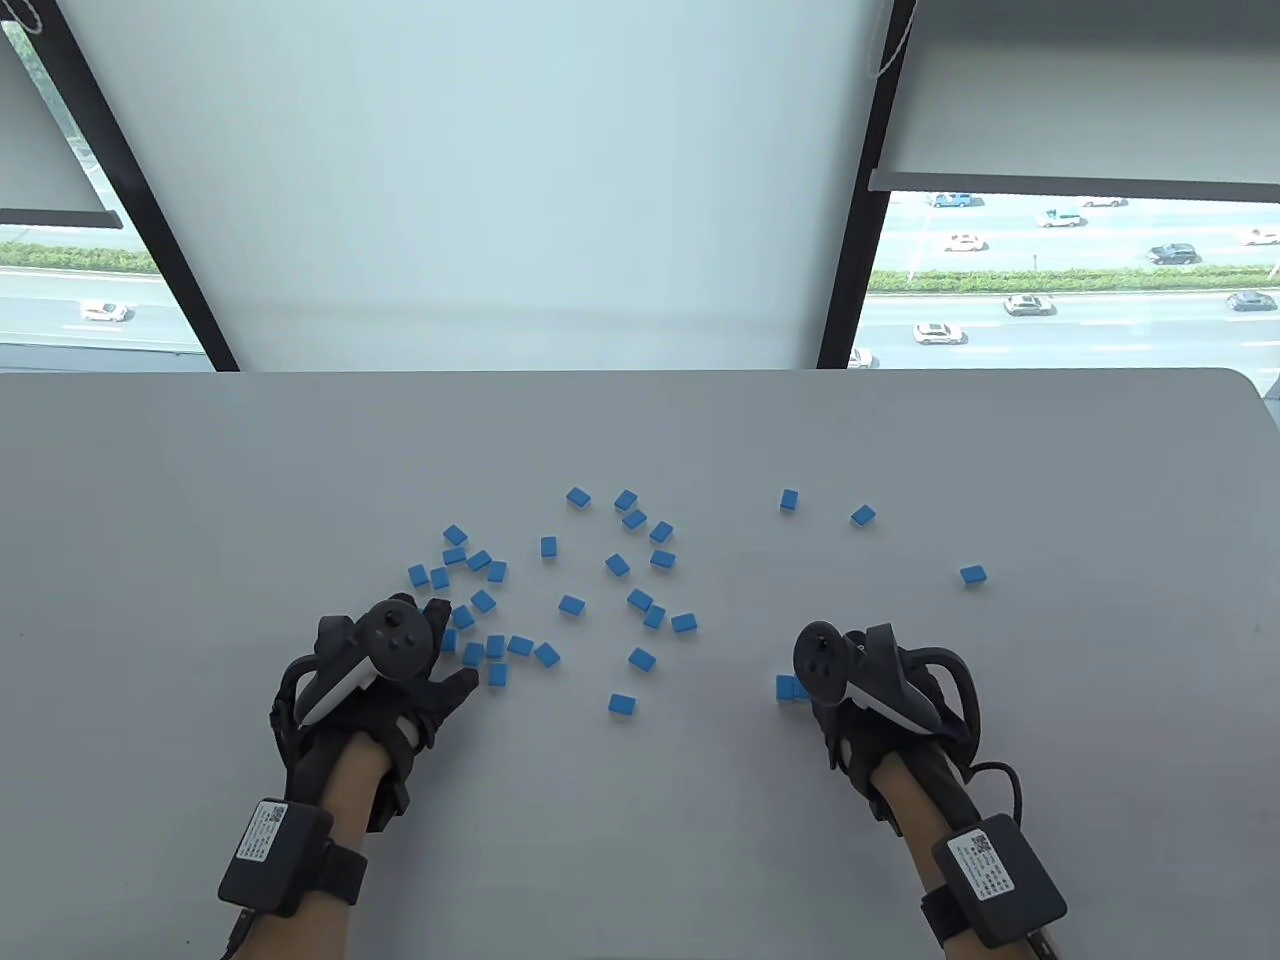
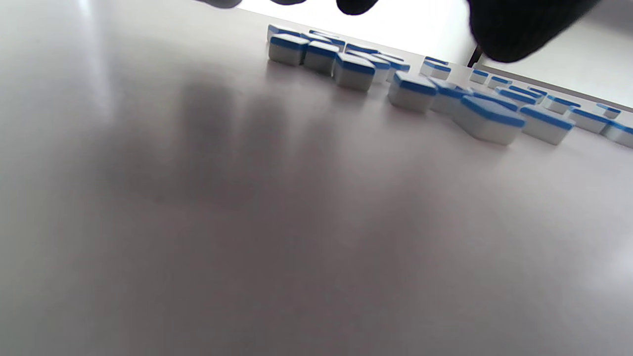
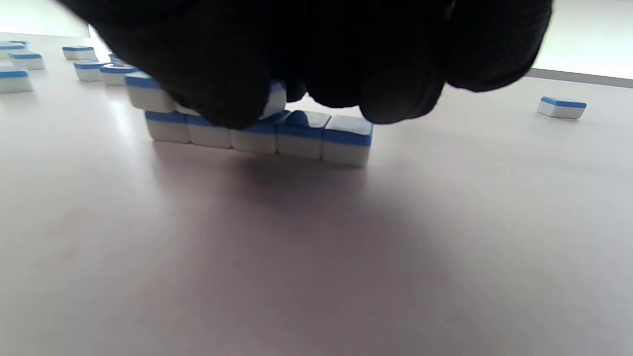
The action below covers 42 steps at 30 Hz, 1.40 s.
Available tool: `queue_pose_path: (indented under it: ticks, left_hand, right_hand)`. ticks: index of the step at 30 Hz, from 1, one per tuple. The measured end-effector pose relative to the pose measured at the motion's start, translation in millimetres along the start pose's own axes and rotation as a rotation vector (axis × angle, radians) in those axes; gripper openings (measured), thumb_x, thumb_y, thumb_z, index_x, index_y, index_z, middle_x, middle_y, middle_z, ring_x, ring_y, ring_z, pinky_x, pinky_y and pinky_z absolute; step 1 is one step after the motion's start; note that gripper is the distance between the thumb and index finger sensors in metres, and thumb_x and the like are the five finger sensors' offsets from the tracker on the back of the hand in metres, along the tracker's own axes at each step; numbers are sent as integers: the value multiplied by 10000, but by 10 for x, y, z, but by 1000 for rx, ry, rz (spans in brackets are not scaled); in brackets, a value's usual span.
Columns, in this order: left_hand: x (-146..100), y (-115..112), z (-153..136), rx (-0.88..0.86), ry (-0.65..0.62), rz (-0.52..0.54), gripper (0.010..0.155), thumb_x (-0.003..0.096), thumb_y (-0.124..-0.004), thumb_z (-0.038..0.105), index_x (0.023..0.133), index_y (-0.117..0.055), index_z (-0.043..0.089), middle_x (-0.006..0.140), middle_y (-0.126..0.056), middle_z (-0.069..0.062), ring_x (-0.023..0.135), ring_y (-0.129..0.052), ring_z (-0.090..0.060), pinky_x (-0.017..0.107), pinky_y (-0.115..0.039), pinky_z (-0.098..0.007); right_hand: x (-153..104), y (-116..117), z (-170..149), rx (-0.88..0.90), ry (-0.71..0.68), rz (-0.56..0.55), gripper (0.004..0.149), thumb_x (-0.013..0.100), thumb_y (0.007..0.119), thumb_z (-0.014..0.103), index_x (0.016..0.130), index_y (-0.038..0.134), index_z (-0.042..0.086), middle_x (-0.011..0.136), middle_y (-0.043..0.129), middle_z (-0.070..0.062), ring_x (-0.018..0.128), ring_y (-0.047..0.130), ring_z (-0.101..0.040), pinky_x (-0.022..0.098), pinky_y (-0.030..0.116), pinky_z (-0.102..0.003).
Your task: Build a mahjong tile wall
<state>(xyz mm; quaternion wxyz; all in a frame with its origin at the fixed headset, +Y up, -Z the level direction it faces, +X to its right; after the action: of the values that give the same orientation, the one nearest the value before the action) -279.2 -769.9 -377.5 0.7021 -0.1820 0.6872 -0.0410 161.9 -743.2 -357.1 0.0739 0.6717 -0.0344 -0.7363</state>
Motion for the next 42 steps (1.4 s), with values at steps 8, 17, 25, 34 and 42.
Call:
queue_pose_path:
  ticks: [8,17,25,34,42]
  left_hand:
    - [1,21,3,-4,-8,9,850,425,-645,684,1120,-310,326,1194,-254,-60,1066,-318,-477,651,-246,-756]
    - [9,35,4,-1,-8,13,850,425,-644,685,1120,-310,328,1195,-253,-60,1067,-318,-476,651,-246,-756]
    - [36,21,-28,-3,3,3,849,426,-645,684,1120,-310,326,1195,-255,-60,1066,-320,-478,650,-245,-757]
    - [84,-15,-26,14,10,-11,847,427,-644,683,1120,-313,325,1194,-252,-62,1065,-318,-479,650,-244,-757]
    - [86,-53,-11,20,6,-26,846,427,-644,683,1120,-315,326,1194,-254,-63,1064,-321,-480,650,-243,-757]
  right_hand:
    - [-20,-120,-53,43,-1,-18,620,411,895,398,965,678,226,887,770,-55,646,893,-311,533,759,-517]
    - [217,-934,-682,196,160,-238,629,415,889,436,969,686,218,916,797,-52,692,954,-318,549,794,-502]
    - [591,-1021,-1407,281,414,-360,633,407,895,442,963,703,208,936,796,-57,754,943,-345,574,800,-498]
    - [890,-147,-1774,257,550,-41,685,397,901,469,962,712,130,919,799,-135,721,951,-401,542,801,-532]
    - [1007,-17,-1597,92,586,-17,632,407,903,416,940,730,124,881,815,-132,682,924,-387,533,783,-528]
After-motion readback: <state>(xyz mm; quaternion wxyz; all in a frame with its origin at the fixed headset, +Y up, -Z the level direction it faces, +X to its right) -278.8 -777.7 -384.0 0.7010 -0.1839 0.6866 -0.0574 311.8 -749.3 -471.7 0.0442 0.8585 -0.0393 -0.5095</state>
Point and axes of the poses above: the tracker on the back of each hand, its own z axis roughly to the thumb side, its own x axis roughly from the wrist to the fingertips, y = z × x, the point moved 1 cm from there along x, roughly from the wrist to the fingertips
